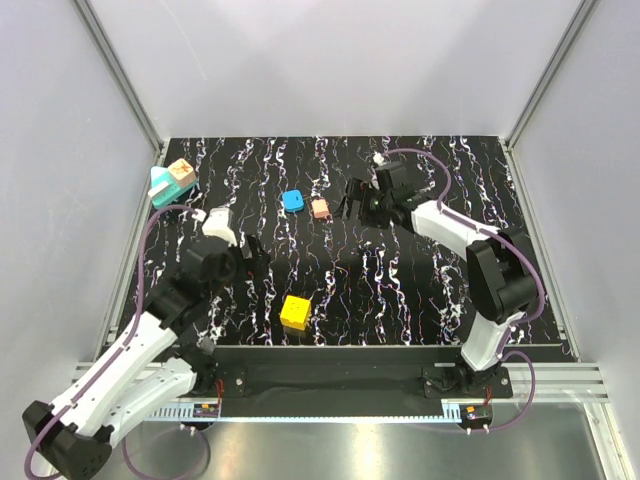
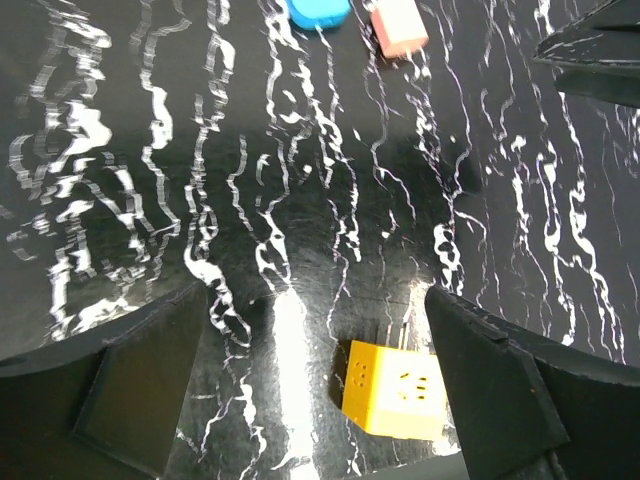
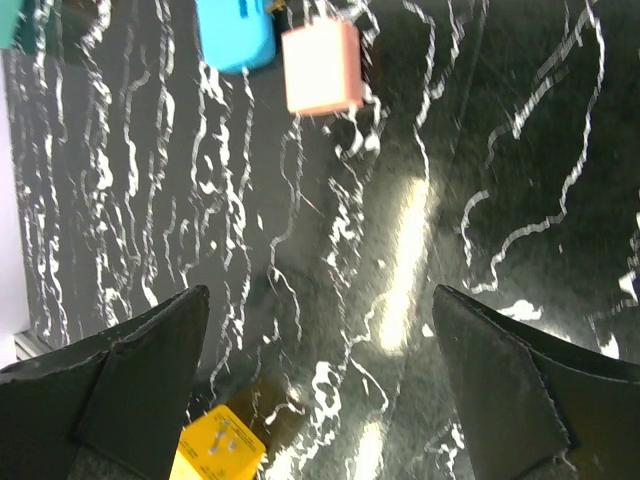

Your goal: Pull the plug off the socket

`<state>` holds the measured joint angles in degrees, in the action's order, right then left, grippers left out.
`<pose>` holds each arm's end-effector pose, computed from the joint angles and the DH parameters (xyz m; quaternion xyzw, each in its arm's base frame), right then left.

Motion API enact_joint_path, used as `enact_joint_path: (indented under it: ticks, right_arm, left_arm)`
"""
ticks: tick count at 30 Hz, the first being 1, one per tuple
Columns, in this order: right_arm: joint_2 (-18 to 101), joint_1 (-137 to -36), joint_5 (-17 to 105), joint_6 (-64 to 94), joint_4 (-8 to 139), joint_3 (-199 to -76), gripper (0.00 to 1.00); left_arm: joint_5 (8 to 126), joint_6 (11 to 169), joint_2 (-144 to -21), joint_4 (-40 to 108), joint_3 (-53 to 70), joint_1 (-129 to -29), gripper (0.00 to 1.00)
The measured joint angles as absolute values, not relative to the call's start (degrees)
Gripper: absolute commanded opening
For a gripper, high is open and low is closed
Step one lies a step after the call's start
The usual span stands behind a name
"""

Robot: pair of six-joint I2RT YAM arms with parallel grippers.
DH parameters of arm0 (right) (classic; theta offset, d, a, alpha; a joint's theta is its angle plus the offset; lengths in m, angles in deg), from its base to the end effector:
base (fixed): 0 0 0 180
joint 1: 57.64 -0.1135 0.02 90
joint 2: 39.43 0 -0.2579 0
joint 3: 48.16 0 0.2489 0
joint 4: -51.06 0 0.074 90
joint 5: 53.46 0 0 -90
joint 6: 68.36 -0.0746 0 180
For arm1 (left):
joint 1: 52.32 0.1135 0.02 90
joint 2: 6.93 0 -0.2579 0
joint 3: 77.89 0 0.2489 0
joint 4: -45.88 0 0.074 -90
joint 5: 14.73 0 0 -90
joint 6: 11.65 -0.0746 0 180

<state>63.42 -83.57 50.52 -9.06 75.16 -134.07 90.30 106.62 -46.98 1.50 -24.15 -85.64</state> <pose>0.3751 0.2024 0.1963 -0.0128 0.9047 0.2926 0.3096 0.1694 -0.0882 0.2638 -0.0267 0.8636 -0.1535 0.4796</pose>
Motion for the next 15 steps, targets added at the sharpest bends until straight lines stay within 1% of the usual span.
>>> enact_joint_path:
  ticks: [5, 9, 15]
  right_arm:
    - [61.9, -83.6, 50.8, -10.9, 73.3, -127.3, 1.0]
    - [59.5, -84.5, 51.1, -14.1, 69.3, -117.7, 1.0]
    - [58.4, -92.1, 52.2, -15.9, 63.2, -112.8, 1.0]
  left_arm:
    - [83.7, 104.7, -51.9, 3.0, -23.1, -81.4, 0.97]
    - [80.4, 103.1, -54.9, 3.6, -21.4, -77.5, 0.96]
    - [75.5, 101.7, -53.9, 3.4, -21.3, -68.8, 0.97]
